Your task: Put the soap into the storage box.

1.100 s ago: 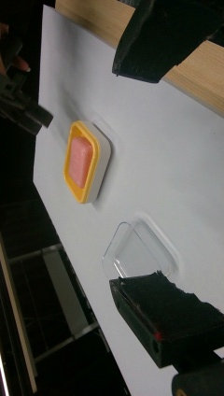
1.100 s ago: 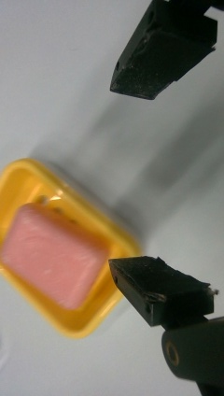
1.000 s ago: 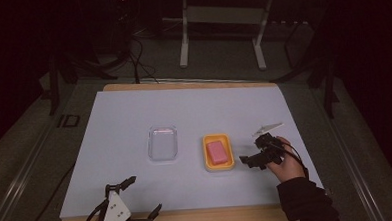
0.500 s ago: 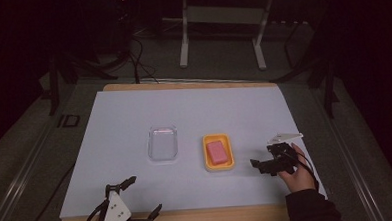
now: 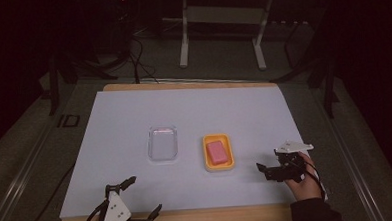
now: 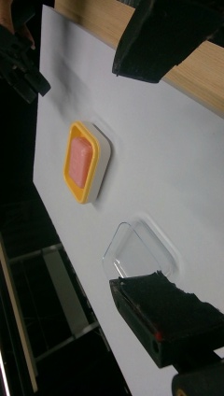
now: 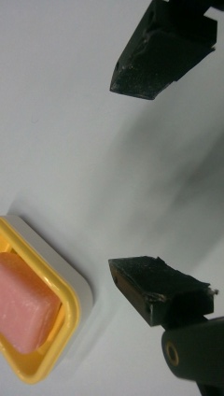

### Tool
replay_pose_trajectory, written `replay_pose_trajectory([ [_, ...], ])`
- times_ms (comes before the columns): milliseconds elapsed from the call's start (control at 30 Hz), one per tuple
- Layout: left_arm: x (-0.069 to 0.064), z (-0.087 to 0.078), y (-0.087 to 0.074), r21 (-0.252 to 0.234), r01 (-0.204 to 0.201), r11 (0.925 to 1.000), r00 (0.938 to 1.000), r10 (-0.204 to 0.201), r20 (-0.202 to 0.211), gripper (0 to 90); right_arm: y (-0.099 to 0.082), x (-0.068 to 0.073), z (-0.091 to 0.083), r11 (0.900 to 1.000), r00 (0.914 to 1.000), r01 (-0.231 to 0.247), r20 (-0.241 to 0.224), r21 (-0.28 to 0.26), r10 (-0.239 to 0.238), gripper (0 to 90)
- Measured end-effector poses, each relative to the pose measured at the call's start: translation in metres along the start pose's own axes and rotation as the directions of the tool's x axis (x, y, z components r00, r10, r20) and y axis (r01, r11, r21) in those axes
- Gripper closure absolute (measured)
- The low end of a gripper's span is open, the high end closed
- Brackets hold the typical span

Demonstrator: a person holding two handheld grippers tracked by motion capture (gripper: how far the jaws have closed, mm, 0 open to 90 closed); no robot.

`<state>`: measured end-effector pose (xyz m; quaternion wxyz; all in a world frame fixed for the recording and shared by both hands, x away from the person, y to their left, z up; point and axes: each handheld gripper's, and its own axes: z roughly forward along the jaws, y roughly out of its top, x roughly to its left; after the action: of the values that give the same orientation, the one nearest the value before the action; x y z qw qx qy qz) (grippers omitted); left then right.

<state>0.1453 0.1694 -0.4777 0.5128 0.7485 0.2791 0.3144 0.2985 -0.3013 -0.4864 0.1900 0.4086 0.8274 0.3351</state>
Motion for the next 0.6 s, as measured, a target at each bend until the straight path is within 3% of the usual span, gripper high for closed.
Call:
replay_pose_trajectory([
  [267, 0.0, 0.0, 0.0, 0.001, -0.001, 1.0, 1.0, 0.001, 0.001, 1.9, -0.009, -0.002, -0.001, 1.0, 0.9999, -0.003, 0.012, -0.004, 0.003, 13.3],
  [433, 0.0, -0.001, 0.0, -0.001, 0.001, 1.0, 1.0, -0.001, 0.005, 1.9, -0.014, -0.006, -0.001, 0.9987, 0.9983, -0.027, 0.05, -0.044, 0.029, 13.4],
  [533, 0.0, -0.001, 0.0, -0.002, 0.002, 1.0, 1.0, -0.002, 0.005, 1.9, -0.014, -0.007, -0.001, 0.9979, 0.9963, -0.018, 0.082, -0.062, 0.024, 13.3],
  [600, 0.0, -0.001, 0.0, -0.002, 0.003, 1.0, 1.0, -0.003, 0.004, 1.9, -0.014, -0.006, -0.001, 0.9973, 0.9967, -0.019, 0.078, -0.071, 0.024, 13.3],
])
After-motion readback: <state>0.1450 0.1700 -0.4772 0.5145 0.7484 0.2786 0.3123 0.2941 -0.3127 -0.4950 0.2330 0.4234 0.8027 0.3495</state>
